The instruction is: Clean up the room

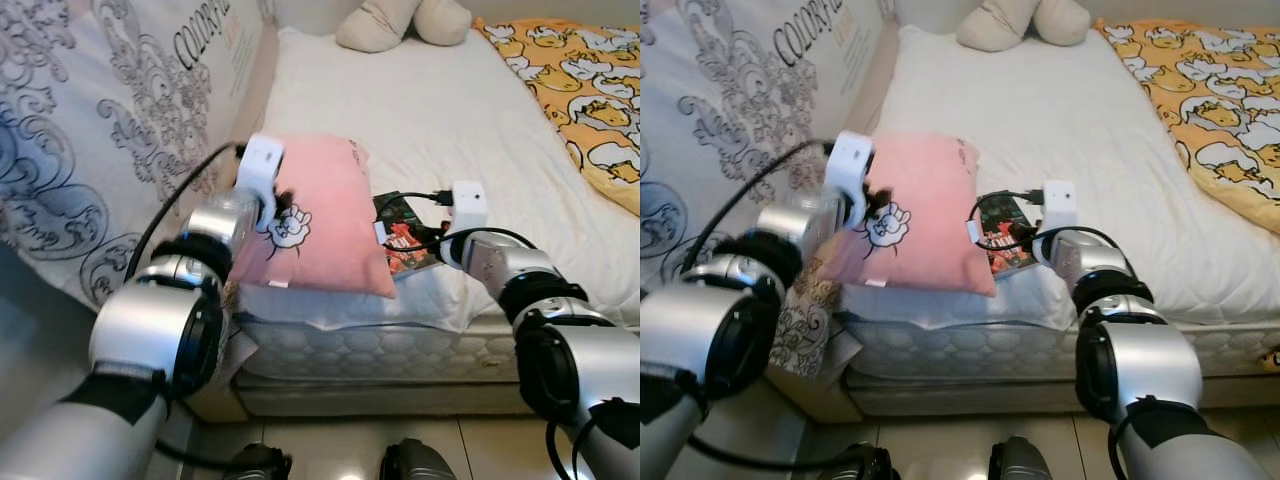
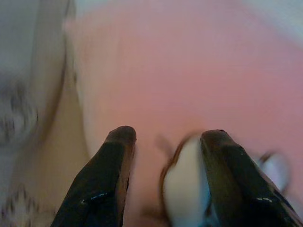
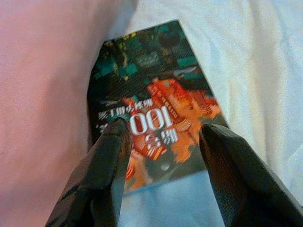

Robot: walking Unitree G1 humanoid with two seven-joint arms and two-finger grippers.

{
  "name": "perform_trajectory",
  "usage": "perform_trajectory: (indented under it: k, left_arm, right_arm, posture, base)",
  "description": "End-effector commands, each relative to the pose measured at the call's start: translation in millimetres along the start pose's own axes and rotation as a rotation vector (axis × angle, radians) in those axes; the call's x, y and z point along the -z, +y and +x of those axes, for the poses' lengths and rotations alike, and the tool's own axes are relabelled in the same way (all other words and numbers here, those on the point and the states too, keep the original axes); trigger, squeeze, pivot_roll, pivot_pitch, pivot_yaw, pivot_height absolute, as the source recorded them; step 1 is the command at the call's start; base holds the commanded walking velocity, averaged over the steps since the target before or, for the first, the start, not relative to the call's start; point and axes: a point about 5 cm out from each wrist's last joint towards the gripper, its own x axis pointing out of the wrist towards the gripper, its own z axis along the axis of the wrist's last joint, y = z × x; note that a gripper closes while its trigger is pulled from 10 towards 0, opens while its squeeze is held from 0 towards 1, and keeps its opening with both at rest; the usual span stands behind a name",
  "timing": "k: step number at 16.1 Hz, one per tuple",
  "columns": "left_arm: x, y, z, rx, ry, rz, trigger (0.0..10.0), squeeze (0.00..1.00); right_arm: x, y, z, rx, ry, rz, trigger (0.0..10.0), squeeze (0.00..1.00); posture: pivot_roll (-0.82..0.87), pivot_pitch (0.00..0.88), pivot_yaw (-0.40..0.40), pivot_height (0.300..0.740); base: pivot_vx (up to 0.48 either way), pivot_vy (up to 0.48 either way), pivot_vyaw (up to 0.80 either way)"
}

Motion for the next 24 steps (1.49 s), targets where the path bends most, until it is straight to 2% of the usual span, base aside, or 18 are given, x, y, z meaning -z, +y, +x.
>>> perform_trajectory:
  k: [1, 3, 4, 6, 7, 8, 9, 13, 15, 17, 19, 22, 23, 24]
  left_arm:
    - [16.2, 5.0, 0.2, -0.035, 0.060, 0.008, 10.0, 0.00]
    - [31.1, 6.0, 0.4, -0.044, 0.102, -0.002, 10.0, 0.00]
    - [35.3, 6.9, 0.3, -0.051, 0.110, -0.016, 10.0, 1.00]
    - [39.2, 8.5, 0.0, -0.058, 0.120, -0.008, 10.0, 1.00]
    - [38.9, 9.9, -0.3, -0.062, 0.118, -0.014, 10.0, 1.00]
    - [38.5, 11.0, -0.5, -0.062, 0.115, -0.023, 10.0, 1.00]
    - [36.9, 12.3, -0.8, -0.064, 0.105, -0.044, 0.0, 0.00]
    - [35.1, 16.0, -1.2, -0.098, 0.088, -0.009, 0.0, 0.00]
    - [37.7, 14.3, -0.7, -0.097, 0.091, 0.019, 0.0, 0.00]
    - [37.0, 7.5, 0.7, -0.080, 0.085, 0.035, 0.0, 0.00]
    - [34.9, 2.6, 1.8, -0.073, 0.075, 0.067, 0.0, 0.00]
    - [36.0, 5.7, 1.3, -0.083, 0.075, 0.093, 0.0, 0.00]
    - [37.2, 7.8, 0.9, -0.090, 0.076, 0.085, 0.0, 0.00]
    - [37.3, 9.8, 0.5, -0.093, 0.073, 0.071, 0.0, 0.00]
  right_arm:
    - [-5.0, 9.3, 2.1, 0.004, -0.015, -0.055, 10.0, 0.00]
    - [1.7, 18.7, 4.9, -0.014, -0.001, -0.049, 10.0, 0.00]
    - [3.3, 21.8, 5.7, -0.020, -0.002, -0.044, 10.0, 0.00]
    - [9.9, 25.9, 7.3, -0.023, 0.009, -0.064, 10.0, 0.00]
    - [10.7, 29.4, 8.0, -0.038, 0.001, -0.069, 0.0, 0.00]
    - [10.3, 32.9, 8.4, -0.052, -0.004, -0.071, 0.0, 0.00]
    - [9.5, 39.4, 9.5, -0.056, -0.007, -0.091, 0.0, 0.00]
    - [7.7, 54.1, 11.2, -0.096, -0.019, -0.077, 0.0, 0.00]
    - [12.6, 56.9, 11.6, -0.131, -0.019, 0.028, 0.0, 0.00]
    - [18.4, 52.5, 11.4, -0.133, -0.011, 0.124, 0.0, 0.00]
    - [20.4, 52.7, 11.7, -0.134, -0.022, 0.142, 0.0, 0.00]
    - [17.6, 64.0, 12.2, -0.186, -0.035, 0.190, 0.0, 0.00]
    - [19.5, 68.2, 12.6, -0.198, -0.026, 0.218, 0.0, 0.00]
    - [21.8, 72.4, 13.0, -0.206, -0.009, 0.208, 0.0, 0.00]
  posture:
    - [-0.18, 0.000, 0.059, 0.704]
    - [-0.18, 0.000, 0.060, 0.704]
    - [-0.18, 0.004, 0.060, 0.704]
    - [-0.18, 0.010, 0.055, 0.704]
    - [-0.17, 0.013, 0.047, 0.704]
    - [-0.16, 0.012, 0.041, 0.704]
    - [-0.15, 0.008, 0.028, 0.704]
    - [-0.11, 0.000, -0.005, 0.704]
    - [-0.13, 0.000, 0.039, 0.704]
    - [-0.15, 0.000, 0.077, 0.704]
    - [-0.16, 0.000, 0.106, 0.704]
    - [-0.12, 0.000, 0.062, 0.704]
    - [-0.11, 0.000, 0.048, 0.704]
    - [-0.10, 0.000, 0.031, 0.704]
  base:
    - [0.000, 0.000, 0.00]
    - [0.000, 0.000, 0.00]
    - [0.000, 0.000, 0.00]
    - [0.000, 0.000, 0.00]
    - [0.000, 0.000, 0.00]
    - [0.000, 0.000, 0.00]
    - [0.000, 0.000, 0.00]
    - [0.000, 0.000, 0.00]
    - [0.000, 0.000, 0.00]
    - [0.000, 0.000, 0.00]
    - [0.000, 0.000, 0.00]
    - [0.000, 0.000, 0.00]
    - [0.000, 0.000, 0.00]
    - [0.000, 0.000, 0.00]
